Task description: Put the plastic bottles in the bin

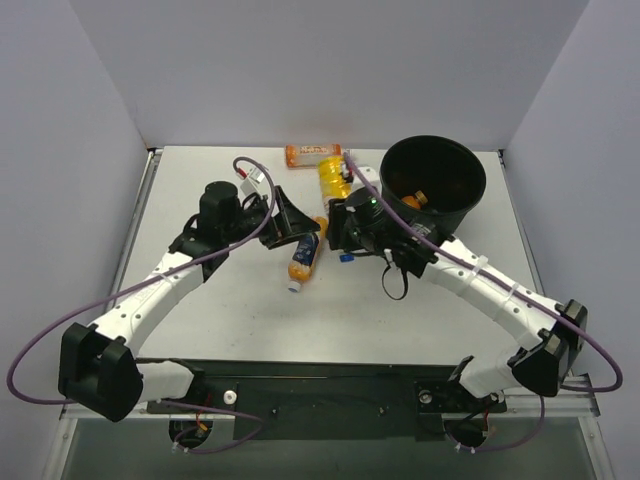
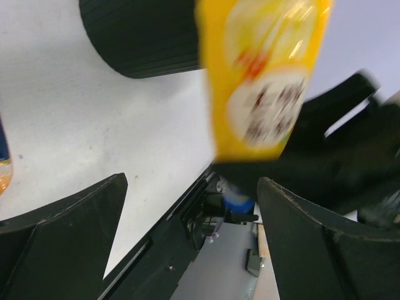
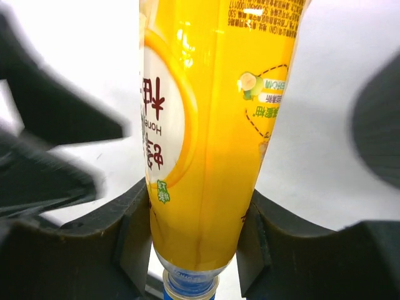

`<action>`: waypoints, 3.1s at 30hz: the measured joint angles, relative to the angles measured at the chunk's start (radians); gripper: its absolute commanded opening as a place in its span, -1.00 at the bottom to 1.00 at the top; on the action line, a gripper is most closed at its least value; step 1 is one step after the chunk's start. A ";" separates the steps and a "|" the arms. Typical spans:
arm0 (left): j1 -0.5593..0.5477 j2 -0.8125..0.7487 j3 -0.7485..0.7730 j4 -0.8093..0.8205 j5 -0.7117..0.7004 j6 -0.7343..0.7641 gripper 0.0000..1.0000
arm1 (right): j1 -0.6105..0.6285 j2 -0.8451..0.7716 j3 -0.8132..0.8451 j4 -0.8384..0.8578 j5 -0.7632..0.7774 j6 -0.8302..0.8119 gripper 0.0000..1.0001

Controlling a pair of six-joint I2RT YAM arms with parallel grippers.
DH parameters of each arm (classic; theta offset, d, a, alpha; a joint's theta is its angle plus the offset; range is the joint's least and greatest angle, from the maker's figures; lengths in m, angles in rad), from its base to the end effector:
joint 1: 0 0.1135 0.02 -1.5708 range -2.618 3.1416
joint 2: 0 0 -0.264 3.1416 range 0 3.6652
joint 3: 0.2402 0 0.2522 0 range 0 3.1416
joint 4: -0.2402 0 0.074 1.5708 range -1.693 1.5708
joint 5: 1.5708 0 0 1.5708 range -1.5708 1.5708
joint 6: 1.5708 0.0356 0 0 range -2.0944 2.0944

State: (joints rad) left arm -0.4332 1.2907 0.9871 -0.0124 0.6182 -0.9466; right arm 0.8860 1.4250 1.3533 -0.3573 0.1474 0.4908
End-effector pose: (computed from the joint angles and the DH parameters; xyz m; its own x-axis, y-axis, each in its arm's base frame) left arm 0.2606 -0.1432 0.3192 -0.8481 -0.3363 -0.4094 0.2633 0.4030 -0.8765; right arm 0.2125 0.2520 0.3716 -0.5533 0.0595 -0.8308 -0.4772 0.7949 0.3747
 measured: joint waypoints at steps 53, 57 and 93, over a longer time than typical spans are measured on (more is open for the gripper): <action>-0.229 0.614 0.360 -0.484 -0.849 0.394 0.34 | -0.400 -0.577 -0.145 -0.216 0.347 -0.071 0.66; -0.254 0.624 0.378 -0.518 -0.911 0.413 0.05 | -0.400 -0.554 -0.151 -0.230 0.338 -0.052 0.66; -0.218 -0.026 0.149 -0.213 -0.245 0.300 -0.19 | -0.211 -0.067 0.061 0.066 -0.195 0.193 0.58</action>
State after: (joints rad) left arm -0.6514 1.2644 1.1358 -0.2253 0.3737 -0.6468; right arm 0.6750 1.3579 1.4147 -0.2916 -0.0479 0.6842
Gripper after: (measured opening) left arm 0.596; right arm 0.829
